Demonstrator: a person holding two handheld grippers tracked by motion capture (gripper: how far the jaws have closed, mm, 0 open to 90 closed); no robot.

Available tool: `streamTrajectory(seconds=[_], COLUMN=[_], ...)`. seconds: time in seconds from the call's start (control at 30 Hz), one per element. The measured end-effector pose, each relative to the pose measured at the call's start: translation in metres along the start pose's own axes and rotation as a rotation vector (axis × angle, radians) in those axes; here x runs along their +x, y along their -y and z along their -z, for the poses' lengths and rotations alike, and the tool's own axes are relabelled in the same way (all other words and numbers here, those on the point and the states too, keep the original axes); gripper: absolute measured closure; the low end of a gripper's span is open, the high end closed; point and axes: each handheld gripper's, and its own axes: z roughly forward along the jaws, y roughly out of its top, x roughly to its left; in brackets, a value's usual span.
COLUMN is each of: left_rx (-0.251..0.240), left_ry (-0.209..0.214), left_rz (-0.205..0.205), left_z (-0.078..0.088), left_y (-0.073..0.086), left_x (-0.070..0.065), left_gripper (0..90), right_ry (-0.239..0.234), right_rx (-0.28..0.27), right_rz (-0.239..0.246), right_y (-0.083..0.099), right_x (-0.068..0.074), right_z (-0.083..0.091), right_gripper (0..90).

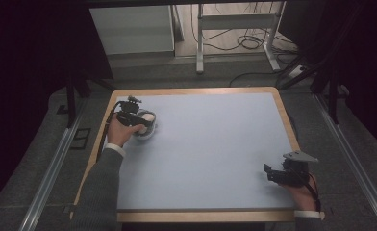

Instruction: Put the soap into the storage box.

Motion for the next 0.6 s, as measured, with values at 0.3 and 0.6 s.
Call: streamTrajectory(seconds=[0.3,0.6], left_rx=[-0.087,-0.152], left_ry=[0.081,0.124], left_rz=[-0.045,-0.085], left_z=[0.023,0.045], left_y=[0.005,0.02], left_x=[-0.014,-0.026], left_gripper=[31.0,27.4], right_ry=[-0.001,-0.002], right_rx=[0.001,0.0], right_rz=[0.005,0.01], right_y=[0.0,-0.001], right_x=[0.001,0.002], right_z=[-0.001,-0.001], right_gripper=[9.8,9.8])
